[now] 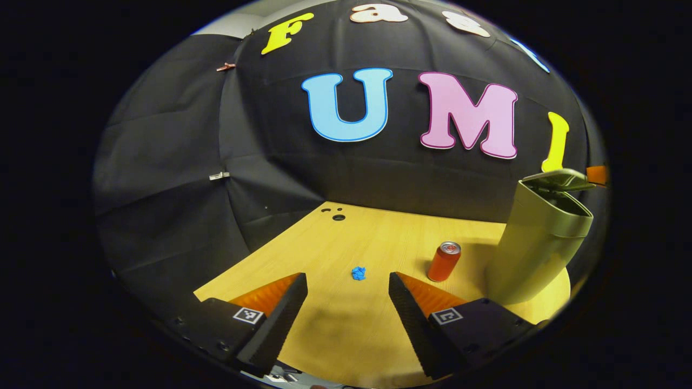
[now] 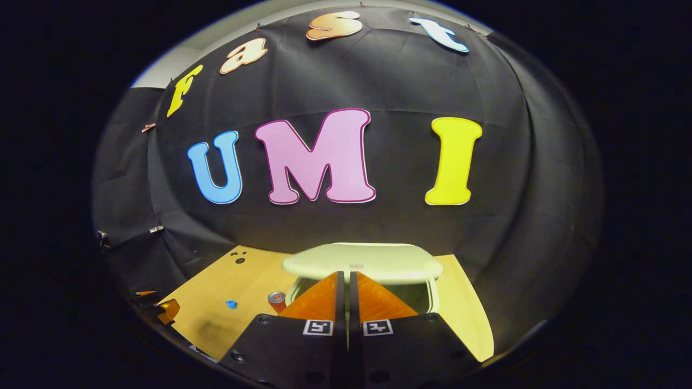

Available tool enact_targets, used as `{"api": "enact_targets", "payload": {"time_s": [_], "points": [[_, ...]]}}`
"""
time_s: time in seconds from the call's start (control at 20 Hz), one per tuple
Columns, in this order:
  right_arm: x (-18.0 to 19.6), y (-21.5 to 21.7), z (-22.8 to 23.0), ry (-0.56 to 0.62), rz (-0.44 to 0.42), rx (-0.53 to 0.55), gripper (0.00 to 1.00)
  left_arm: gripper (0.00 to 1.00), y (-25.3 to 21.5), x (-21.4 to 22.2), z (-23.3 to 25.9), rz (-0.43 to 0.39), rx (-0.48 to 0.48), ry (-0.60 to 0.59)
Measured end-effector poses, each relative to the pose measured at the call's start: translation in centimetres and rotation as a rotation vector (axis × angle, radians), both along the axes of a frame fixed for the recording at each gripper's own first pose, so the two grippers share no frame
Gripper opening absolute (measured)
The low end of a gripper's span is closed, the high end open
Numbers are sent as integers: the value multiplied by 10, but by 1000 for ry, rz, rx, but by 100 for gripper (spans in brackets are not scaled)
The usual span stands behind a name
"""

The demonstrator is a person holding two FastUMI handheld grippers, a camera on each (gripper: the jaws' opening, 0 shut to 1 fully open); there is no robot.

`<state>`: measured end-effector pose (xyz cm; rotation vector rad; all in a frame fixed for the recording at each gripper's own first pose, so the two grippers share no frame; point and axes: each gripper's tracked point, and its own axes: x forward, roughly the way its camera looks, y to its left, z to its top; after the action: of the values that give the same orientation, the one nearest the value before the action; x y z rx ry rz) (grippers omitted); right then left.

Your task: Press the lid of the desktop garbage bin to open it, pick up the crumpled paper on the desktop and throw it into the bin, then pick up the pop can on the desktop and drop it into the bin, and finally close the garbage bin lid.

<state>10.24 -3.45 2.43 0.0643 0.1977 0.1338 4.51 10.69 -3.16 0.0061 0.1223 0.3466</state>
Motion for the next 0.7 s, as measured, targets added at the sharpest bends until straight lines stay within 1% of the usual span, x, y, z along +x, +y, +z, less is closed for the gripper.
{"api": "enact_targets", "payload": {"time_s": [0.2,0.3,0.45,0.7], "points": [[-13,-9,-4,12,-57,8,5,97,8,22,3,-41,32,10],[-18,-7,-8,35,-87,24,5,97,13,36,2,-74,35,11],[-25,-4,-7,32,-142,32,5,97,20,60,-2,-131,50,15],[-41,12,-17,51,-204,35,5,97,38,93,-24,-216,31,59]]}}
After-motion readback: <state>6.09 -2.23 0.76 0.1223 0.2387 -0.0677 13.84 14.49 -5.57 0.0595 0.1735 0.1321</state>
